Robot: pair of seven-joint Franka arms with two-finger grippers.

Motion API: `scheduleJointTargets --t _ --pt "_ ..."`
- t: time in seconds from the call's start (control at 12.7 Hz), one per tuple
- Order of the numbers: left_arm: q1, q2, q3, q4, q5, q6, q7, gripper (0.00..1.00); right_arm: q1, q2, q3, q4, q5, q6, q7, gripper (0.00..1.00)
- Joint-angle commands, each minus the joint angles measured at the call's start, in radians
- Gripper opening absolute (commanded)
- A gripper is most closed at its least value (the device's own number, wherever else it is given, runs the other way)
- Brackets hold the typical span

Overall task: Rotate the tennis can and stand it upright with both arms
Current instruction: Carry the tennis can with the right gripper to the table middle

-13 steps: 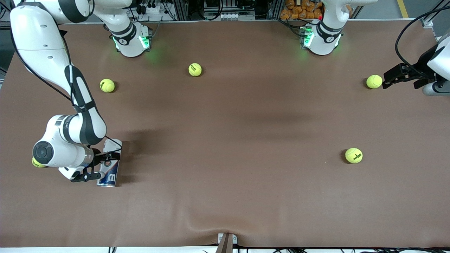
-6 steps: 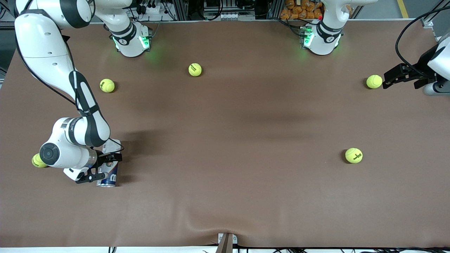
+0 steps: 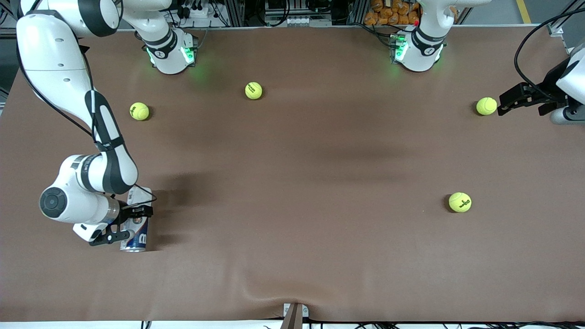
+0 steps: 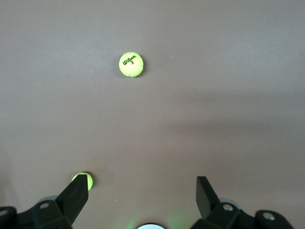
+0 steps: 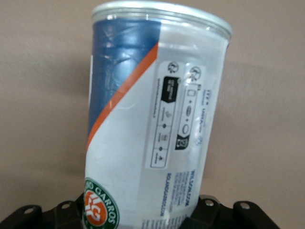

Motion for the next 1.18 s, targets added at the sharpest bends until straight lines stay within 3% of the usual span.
scheduleJointTargets --t 0.0,0.16,0.39,0.55,1.1 --pt "0.004 0.001 0.0 0.007 -0.006 -0.01 0.001 1.0 0.04 0.002 -0.002 0.074 0.003 -0.048 -0.059 0.62" --pt "0.004 0.002 0.0 0.007 -0.006 -0.009 -0.001 1.0 0.079 -0.001 0.001 0.109 0.006 -0.068 -0.187 0.62" --pt "0.004 0.004 0.0 0.007 -0.006 -0.01 -0.001 1.0 0.225 0.001 0.014 0.181 0.005 -0.056 -0.379 0.63" --pt "0.004 0.004 0.0 0.007 -0.006 -0.01 -0.001 1.0 0.349 0.002 0.009 0.221 -0.004 -0.047 -0.404 0.63" --pt "0.004 0.01 0.0 0.007 -0.006 -0.009 -0.004 1.0 0.641 0.007 0.009 0.194 -0.099 0.027 -0.429 0.63"
